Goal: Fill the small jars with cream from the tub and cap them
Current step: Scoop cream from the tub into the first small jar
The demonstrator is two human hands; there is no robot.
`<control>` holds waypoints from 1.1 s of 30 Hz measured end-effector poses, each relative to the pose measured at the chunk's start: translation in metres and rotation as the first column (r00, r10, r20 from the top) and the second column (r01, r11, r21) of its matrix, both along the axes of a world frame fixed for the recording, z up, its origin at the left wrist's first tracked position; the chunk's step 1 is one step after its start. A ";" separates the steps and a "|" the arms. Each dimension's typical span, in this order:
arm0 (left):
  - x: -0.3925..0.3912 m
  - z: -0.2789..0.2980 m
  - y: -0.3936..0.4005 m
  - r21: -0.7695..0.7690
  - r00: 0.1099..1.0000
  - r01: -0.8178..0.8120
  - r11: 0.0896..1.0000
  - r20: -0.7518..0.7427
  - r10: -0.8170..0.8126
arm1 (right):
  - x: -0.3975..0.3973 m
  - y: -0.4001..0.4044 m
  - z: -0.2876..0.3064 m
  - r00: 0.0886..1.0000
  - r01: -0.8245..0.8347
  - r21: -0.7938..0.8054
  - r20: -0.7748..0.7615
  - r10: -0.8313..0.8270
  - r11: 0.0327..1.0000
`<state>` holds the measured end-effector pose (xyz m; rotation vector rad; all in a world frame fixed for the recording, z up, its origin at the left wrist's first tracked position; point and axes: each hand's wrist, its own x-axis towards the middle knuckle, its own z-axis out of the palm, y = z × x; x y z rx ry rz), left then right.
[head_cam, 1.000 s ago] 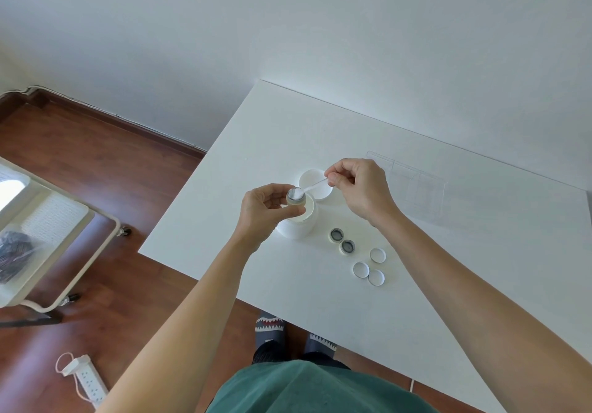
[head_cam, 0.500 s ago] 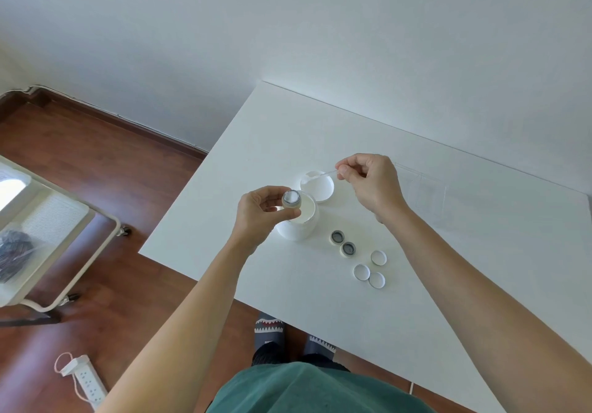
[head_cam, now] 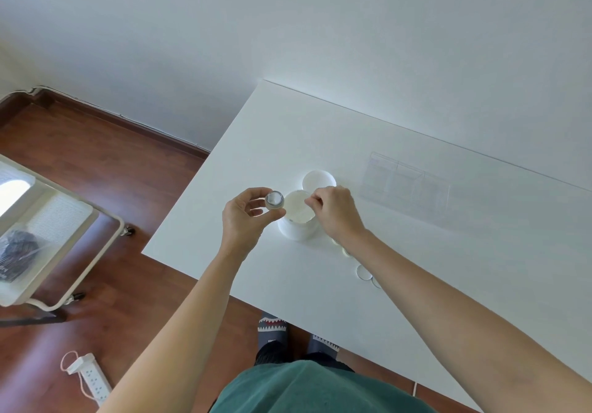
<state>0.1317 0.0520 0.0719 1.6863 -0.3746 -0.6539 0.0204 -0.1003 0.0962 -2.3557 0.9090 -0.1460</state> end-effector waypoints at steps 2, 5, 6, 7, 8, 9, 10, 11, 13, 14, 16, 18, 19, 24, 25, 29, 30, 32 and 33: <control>0.001 0.000 0.001 0.006 1.000 -0.009 1.000 -0.001 0.009 | 0.002 0.001 -0.001 1.000 0.011 0.030 -0.018 -0.010 0.999; 0.002 0.000 0.003 0.011 1.000 -0.018 1.000 -0.004 0.018 | 0.004 -0.004 -0.002 0.993 0.119 0.087 0.005 -0.120 0.989; 0.002 -0.001 0.003 0.014 1.000 -0.020 1.000 -0.008 0.020 | 0.003 -0.008 -0.001 0.985 0.170 0.114 0.012 -0.172 0.979; 0.002 -0.001 0.003 0.018 1.000 -0.024 1.000 -0.015 0.024 | 0.002 -0.012 -0.001 0.974 0.222 0.152 0.012 -0.226 0.963; 0.002 -0.002 0.003 0.021 0.999 -0.027 0.999 -0.026 0.028 | 0.000 -0.015 -0.001 0.960 0.273 0.198 0.009 -0.280 0.941; 0.001 -0.002 0.002 0.024 0.999 -0.030 0.999 -0.037 0.031 | -0.003 -0.019 0.000 0.943 0.323 0.252 0.002 -0.334 0.912; 0.000 -0.002 0.001 0.028 0.998 -0.031 0.999 -0.045 0.033 | -0.006 -0.023 0.000 0.923 0.367 0.310 -0.005 -0.384 0.877; -0.001 -0.002 0.000 0.034 0.998 -0.030 0.999 -0.047 0.032 | -0.008 -0.026 0.002 0.904 0.403 0.362 -0.013 -0.428 0.841; -0.003 -0.002 -0.002 0.049 0.999 -0.029 0.998 -0.042 0.031 | -0.014 -0.033 0.005 0.871 0.450 0.442 -0.024 -0.491 0.776; -0.005 -0.001 -0.004 0.059 0.999 -0.028 0.998 -0.036 0.030 | -0.016 -0.035 0.008 0.858 0.460 0.475 -0.022 -0.513 0.750; -0.007 0.000 -0.009 0.079 0.999 -0.024 0.997 -0.019 0.026 | -0.021 -0.038 0.013 0.838 0.456 0.538 0.009 -0.545 0.709; -0.011 0.002 -0.014 0.096 1.000 -0.023 0.995 -0.002 0.023 | -0.024 -0.038 0.021 0.820 0.425 0.605 0.058 -0.570 0.674; -0.013 0.003 -0.017 0.101 1.000 -0.027 0.995 0.004 0.026 | -0.025 -0.037 0.025 0.813 0.402 0.630 0.088 -0.575 0.664; -0.022 0.008 -0.029 0.100 0.997 -0.060 0.993 0.048 0.055 | -0.024 -0.023 0.041 0.804 0.317 0.621 0.226 -0.551 0.717; -0.024 0.009 -0.031 0.096 0.997 -0.067 0.993 0.052 0.062 | -0.024 -0.019 0.043 0.808 0.310 0.590 0.249 -0.533 0.746; -0.027 0.012 -0.035 0.083 0.995 -0.086 0.993 0.055 0.082 | -0.025 -0.007 0.045 0.836 0.284 0.450 0.316 -0.449 0.846; -0.027 0.013 -0.035 0.079 0.995 -0.091 0.993 0.056 0.087 | -0.026 -0.005 0.044 0.841 0.274 0.425 0.330 -0.430 0.863; -0.028 0.015 -0.036 0.073 0.993 -0.103 0.992 0.058 0.099 | -0.028 -0.001 0.044 0.845 0.256 0.379 0.359 -0.396 0.889; -0.028 0.016 -0.036 0.072 0.993 -0.108 0.992 0.061 0.104 | -0.029 0.000 0.044 0.845 0.250 0.358 0.373 -0.383 0.900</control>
